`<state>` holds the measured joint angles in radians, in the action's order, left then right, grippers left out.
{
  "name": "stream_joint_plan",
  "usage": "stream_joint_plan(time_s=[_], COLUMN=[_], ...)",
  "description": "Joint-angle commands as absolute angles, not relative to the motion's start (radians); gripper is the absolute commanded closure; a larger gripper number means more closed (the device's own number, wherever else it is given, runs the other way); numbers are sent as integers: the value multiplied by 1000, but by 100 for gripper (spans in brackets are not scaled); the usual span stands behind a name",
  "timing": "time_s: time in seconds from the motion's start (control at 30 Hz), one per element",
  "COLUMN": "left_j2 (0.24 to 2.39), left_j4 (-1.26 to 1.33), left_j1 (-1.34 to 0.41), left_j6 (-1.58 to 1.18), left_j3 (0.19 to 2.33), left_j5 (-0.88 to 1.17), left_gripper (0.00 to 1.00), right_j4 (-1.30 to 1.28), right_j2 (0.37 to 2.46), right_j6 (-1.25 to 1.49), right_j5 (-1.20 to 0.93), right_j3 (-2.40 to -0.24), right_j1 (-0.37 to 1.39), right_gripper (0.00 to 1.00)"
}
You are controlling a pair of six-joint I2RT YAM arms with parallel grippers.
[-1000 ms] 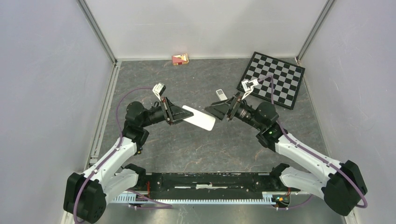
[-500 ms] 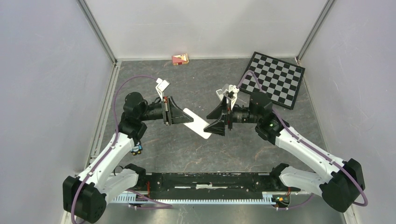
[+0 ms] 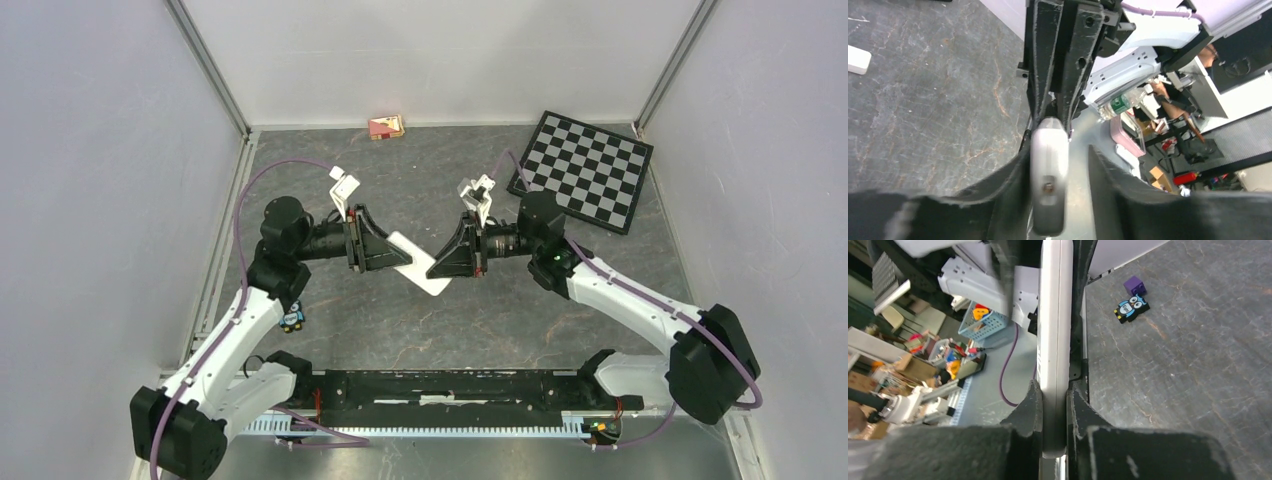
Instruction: Load the batteries into the remote control
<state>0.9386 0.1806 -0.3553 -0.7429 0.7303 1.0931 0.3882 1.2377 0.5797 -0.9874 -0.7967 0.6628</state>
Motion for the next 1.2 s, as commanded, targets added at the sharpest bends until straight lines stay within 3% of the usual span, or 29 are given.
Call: stream_joint_plan(time_s=[0.0,0.13,0.37,0.57,0.77,0.9,0.97,1.17], left_j2=[887,838,747,707,696,709,706,691], left_j4=[139,-15,-377,-462,-481,-494,-491,-526], left_j1=[-363,-363,-363,-363,-363,-364,-363,-363], left_j6=[-674,-569,-452,-433,-427,-422,-410,-428], left_j3=[771,794,839,845,842,838,830,850], left_j5=[1020,838,149,32,66,92,94,-17], left_gripper=[36,1,0,0,0,0,0,0], right_j4=[530,252,8,-78,-107,-109,-125,-227], right_j2=[1255,1227,1243,1466,1697,1785,1826,1929], right_j6=[656,468,213,72,8,-39,-54,-66], right_j5=[-917,-710,-55,429,633,662,681,704], right_j3=[-807,-871,-882,-971,-1084,-1118,-1136,-1215], right_j1=[664,664,706,795,847,873,895,957], right_gripper=[100,100,100,100,100,100,95,67])
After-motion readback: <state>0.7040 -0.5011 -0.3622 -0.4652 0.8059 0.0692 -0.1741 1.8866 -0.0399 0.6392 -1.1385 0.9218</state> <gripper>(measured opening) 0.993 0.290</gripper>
